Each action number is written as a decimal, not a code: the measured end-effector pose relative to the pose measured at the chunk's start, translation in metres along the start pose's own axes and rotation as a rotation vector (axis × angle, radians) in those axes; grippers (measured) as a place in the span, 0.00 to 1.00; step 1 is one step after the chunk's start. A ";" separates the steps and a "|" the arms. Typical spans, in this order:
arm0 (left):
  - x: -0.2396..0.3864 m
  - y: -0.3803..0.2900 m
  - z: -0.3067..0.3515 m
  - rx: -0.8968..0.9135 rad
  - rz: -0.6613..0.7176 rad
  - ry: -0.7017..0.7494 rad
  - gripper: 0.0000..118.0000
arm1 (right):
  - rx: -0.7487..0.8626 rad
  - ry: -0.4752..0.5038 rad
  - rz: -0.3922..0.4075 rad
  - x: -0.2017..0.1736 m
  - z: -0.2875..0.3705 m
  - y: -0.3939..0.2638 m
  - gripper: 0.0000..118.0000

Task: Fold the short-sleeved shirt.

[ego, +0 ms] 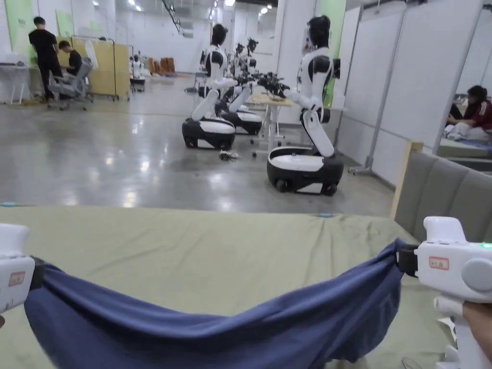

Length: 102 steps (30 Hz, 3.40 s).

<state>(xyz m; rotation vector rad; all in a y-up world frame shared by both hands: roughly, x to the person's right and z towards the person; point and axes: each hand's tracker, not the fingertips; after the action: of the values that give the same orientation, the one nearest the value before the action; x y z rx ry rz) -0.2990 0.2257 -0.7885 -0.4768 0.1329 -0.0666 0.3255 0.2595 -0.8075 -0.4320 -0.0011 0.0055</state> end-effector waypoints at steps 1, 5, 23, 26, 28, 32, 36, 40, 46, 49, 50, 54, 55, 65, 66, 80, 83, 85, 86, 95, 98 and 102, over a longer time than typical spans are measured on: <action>-0.006 0.014 0.009 0.030 0.011 0.004 0.05 | 0.030 -0.003 -0.013 -0.001 0.007 0.015 0.04; -0.025 0.070 0.038 0.134 0.035 0.025 0.05 | 0.132 -0.017 -0.017 -0.006 0.031 0.068 0.04; -0.043 0.238 0.006 0.295 0.103 0.106 0.05 | 0.300 -0.079 0.013 -0.026 0.012 0.213 0.04; -0.040 0.245 -0.011 0.299 0.120 0.103 0.05 | 0.309 -0.085 0.003 -0.026 -0.007 0.220 0.04; -0.038 0.246 -0.027 0.288 0.117 0.115 0.05 | 0.305 -0.091 0.006 -0.026 -0.026 0.221 0.04; -0.027 0.228 -0.064 0.244 0.096 0.110 0.05 | 0.271 -0.090 0.001 -0.026 -0.068 0.206 0.04; -0.018 0.191 -0.108 0.180 0.123 0.082 0.05 | 0.212 -0.094 0.005 -0.030 -0.117 0.175 0.04; -0.006 0.154 -0.143 0.148 0.099 0.105 0.05 | 0.126 -0.098 0.020 -0.029 -0.160 0.144 0.04; -0.001 0.119 -0.148 0.085 0.076 0.086 0.05 | 0.085 -0.088 -0.003 -0.015 -0.176 0.113 0.04; 0.002 0.103 -0.130 0.059 0.053 0.082 0.05 | 0.070 -0.086 0.005 -0.010 -0.160 0.101 0.04; 0.001 0.099 -0.119 0.057 0.050 0.076 0.05 | 0.070 -0.084 0.010 -0.008 -0.150 0.096 0.04; 0.001 0.072 -0.069 0.041 0.056 0.067 0.05 | 0.059 -0.066 0.023 -0.004 -0.098 0.067 0.04; 0.003 0.062 -0.055 0.020 0.036 0.063 0.05 | 0.057 -0.059 0.023 -0.004 -0.084 0.059 0.04; -0.007 -0.128 0.067 -0.203 -0.018 -0.019 0.05 | -0.080 0.026 0.090 0.008 0.033 -0.113 0.04; -0.011 -0.152 0.072 -0.236 -0.016 -0.038 0.05 | -0.115 0.041 0.085 0.009 0.040 -0.134 0.04; -0.012 -0.247 0.115 -0.187 0.053 -0.101 0.64 | -0.202 -0.017 0.003 0.023 0.064 -0.262 0.46; -0.007 -0.236 0.165 -0.035 0.015 -0.089 0.75 | -0.097 0.005 0.059 0.013 0.097 -0.245 0.88; -0.004 -0.231 0.199 0.043 -0.039 -0.067 0.75 | -0.019 0.079 0.103 -0.001 0.123 -0.230 0.90; -0.001 -0.233 0.215 0.076 -0.054 -0.051 0.74 | 0.004 0.113 0.157 -0.014 0.135 -0.221 0.91; -0.010 -0.253 0.214 -0.046 0.069 0.048 0.05 | 0.080 0.245 0.118 -0.104 0.145 -0.200 0.02; -0.025 -0.261 0.190 -0.089 0.062 0.038 0.05 | 0.059 0.279 0.123 -0.122 0.131 -0.198 0.02; -0.038 -0.271 0.160 -0.168 0.050 0.032 0.05 | 0.043 0.292 0.131 -0.138 0.118 -0.201 0.02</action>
<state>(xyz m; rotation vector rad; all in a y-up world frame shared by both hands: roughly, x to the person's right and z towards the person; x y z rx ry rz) -0.3231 0.0613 -0.5180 -0.6399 0.1829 -0.0141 0.1884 0.1259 -0.6166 -0.3857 0.3141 0.0711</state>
